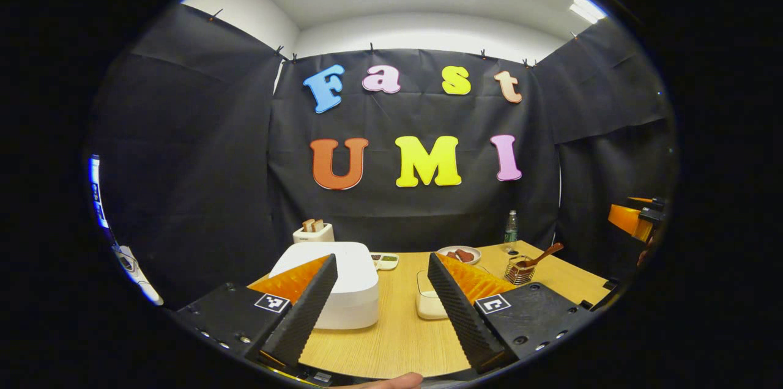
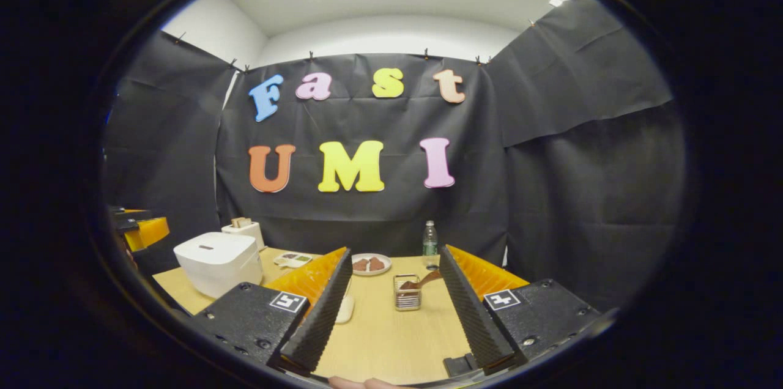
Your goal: Close the left gripper, press the button to open the rice cooker; take a wooden spoon from the chopstick holder with the right hand, scoop a spoonful of rice and pour it into the rice cooker, then put the wooden spoon back into the chopstick holder.
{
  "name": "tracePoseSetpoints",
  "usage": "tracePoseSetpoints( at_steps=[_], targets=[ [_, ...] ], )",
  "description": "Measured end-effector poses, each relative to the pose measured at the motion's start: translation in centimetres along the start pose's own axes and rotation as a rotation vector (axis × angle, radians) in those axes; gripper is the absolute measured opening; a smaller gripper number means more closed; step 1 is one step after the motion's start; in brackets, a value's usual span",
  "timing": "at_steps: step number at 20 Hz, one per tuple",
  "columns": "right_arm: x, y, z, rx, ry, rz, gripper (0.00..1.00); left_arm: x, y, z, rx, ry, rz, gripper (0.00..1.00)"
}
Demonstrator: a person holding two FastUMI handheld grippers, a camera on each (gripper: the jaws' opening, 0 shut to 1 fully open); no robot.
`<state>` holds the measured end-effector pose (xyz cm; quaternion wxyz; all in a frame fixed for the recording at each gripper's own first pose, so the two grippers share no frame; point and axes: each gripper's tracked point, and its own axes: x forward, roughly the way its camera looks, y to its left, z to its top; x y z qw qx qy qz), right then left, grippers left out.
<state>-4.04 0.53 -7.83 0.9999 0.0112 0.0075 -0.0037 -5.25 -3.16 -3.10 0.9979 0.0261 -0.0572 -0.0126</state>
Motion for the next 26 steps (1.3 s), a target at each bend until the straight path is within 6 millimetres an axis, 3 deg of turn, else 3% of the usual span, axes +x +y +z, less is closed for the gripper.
tracePoseSetpoints(
  at_steps=[1, 5, 9, 15, 17, 26],
  targets=[
    [-0.2, -0.4, 0.1, 0.001, -0.005, -0.009, 0.87, -0.1, -0.3, 0.2, 0.000, -0.008, 0.003, 0.94],
    [-0.8, -1.0, 0.5, 0.000, -0.030, -0.016, 0.90, -0.3, -1.2, 0.8, -0.007, -0.039, 0.004, 0.94],
    [-1.2, -1.5, 0.4, 0.028, -0.031, 0.003, 0.87, -0.2, -2.8, -0.1, 0.027, -0.017, -0.028, 0.94],
    [-1.3, -2.8, 0.9, 0.035, -0.045, -0.029, 0.90, -0.9, -2.8, 0.1, 0.033, -0.025, -0.037, 0.96],
    [-1.3, -2.4, 0.7, 0.042, -0.038, -0.022, 0.87, -1.0, -2.3, 0.0, 0.037, -0.027, -0.031, 0.95],
    [-0.6, -1.4, 0.1, 0.048, -0.002, 0.001, 0.90, -1.7, -0.5, 0.4, -0.003, -0.040, 0.015, 0.95]
  ],
)
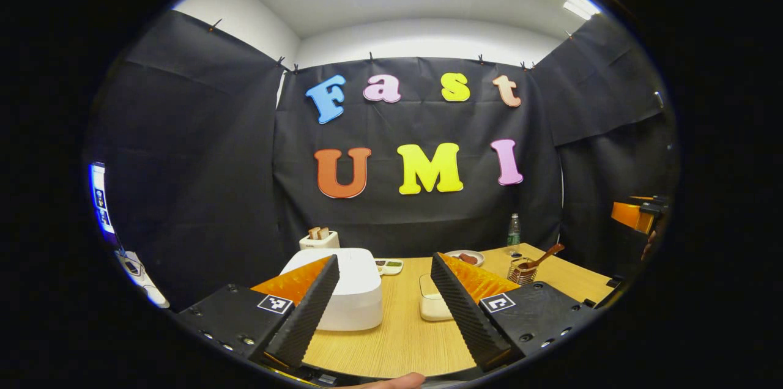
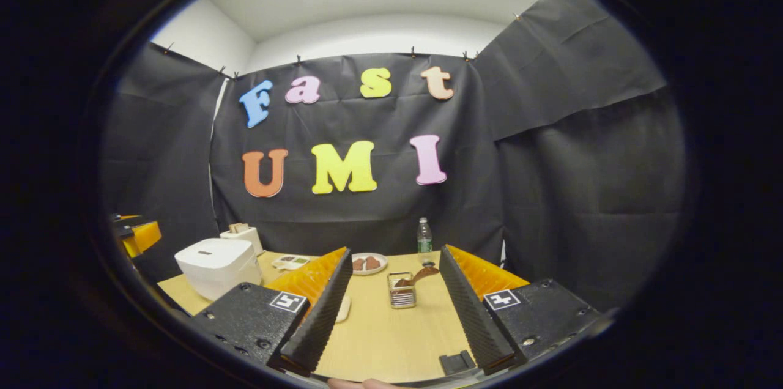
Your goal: Close the left gripper, press the button to open the rice cooker; take a wooden spoon from the chopstick holder with the right hand, scoop a spoonful of rice and pour it into the rice cooker, then put the wooden spoon back into the chopstick holder.
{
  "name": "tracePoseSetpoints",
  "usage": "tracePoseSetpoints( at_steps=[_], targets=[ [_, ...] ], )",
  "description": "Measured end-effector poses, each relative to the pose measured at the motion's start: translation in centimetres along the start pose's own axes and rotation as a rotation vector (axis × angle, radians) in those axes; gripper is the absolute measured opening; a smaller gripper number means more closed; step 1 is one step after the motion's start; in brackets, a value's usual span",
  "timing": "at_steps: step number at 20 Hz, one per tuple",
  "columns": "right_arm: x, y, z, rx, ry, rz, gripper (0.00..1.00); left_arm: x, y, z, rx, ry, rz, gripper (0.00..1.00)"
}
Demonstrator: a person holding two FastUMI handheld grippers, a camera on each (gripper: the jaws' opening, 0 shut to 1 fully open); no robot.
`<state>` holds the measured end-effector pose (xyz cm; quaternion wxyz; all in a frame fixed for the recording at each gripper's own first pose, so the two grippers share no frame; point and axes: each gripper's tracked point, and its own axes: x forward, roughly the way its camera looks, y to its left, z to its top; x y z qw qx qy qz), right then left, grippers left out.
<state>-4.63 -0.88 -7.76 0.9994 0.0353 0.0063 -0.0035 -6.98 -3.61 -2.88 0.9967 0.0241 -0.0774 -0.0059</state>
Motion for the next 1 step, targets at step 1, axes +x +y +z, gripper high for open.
tracePoseSetpoints(
  at_steps=[1],
  targets=[
    [0.01, 0.20, -0.02, -0.002, -0.001, 0.005, 0.87, -0.08, 0.03, -0.23, -0.006, 0.001, -0.004, 0.95]
  ],
)
